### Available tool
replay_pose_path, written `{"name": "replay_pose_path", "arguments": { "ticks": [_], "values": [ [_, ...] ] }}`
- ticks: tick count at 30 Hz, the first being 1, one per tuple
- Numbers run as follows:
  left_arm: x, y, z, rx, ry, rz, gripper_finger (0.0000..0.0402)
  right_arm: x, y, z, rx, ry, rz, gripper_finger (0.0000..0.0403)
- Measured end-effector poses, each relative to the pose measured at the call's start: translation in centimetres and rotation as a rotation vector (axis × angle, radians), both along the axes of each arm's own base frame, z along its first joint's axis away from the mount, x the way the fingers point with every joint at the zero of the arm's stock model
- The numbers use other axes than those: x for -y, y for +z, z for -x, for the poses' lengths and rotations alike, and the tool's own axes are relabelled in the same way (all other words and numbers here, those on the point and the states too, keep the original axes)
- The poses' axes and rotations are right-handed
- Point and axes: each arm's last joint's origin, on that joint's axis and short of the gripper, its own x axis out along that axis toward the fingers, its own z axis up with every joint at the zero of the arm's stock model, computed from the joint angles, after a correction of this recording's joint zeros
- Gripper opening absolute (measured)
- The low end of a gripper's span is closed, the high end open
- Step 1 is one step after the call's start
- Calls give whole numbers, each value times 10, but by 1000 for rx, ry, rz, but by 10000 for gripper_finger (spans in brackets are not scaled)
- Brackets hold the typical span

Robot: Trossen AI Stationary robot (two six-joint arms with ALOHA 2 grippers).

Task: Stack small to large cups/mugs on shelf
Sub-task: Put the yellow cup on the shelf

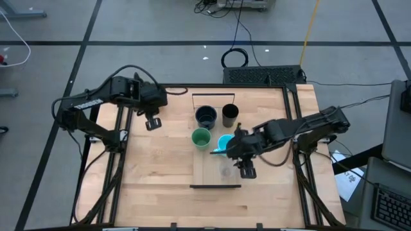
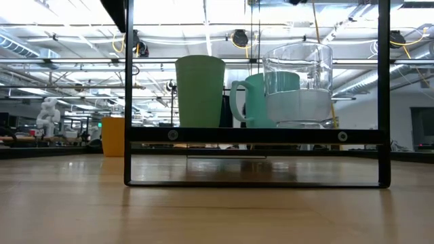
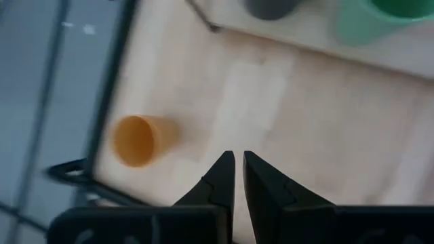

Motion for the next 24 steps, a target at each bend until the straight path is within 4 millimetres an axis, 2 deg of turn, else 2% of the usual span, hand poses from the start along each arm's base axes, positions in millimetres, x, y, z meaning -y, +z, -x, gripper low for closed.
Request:
{"name": "replay_pose_path", "arguments": {
  "ticks": [6,12,19,21,24],
  "values": [
    [-15,-1,2,-52,-55,-73,38,15,30,24,111,-128,10,185],
    [-35,-17,2,-97,-33,0,95,26,56,53,220,-204,30,185],
    [-66,-60,14,-226,66,115,190,34,73,76,296,-228,26,185],
    [-73,-71,19,-260,77,132,208,35,75,81,295,-229,27,185],
    [-84,-85,19,-207,101,165,223,37,76,86,288,-229,32,185]
  ]
}}
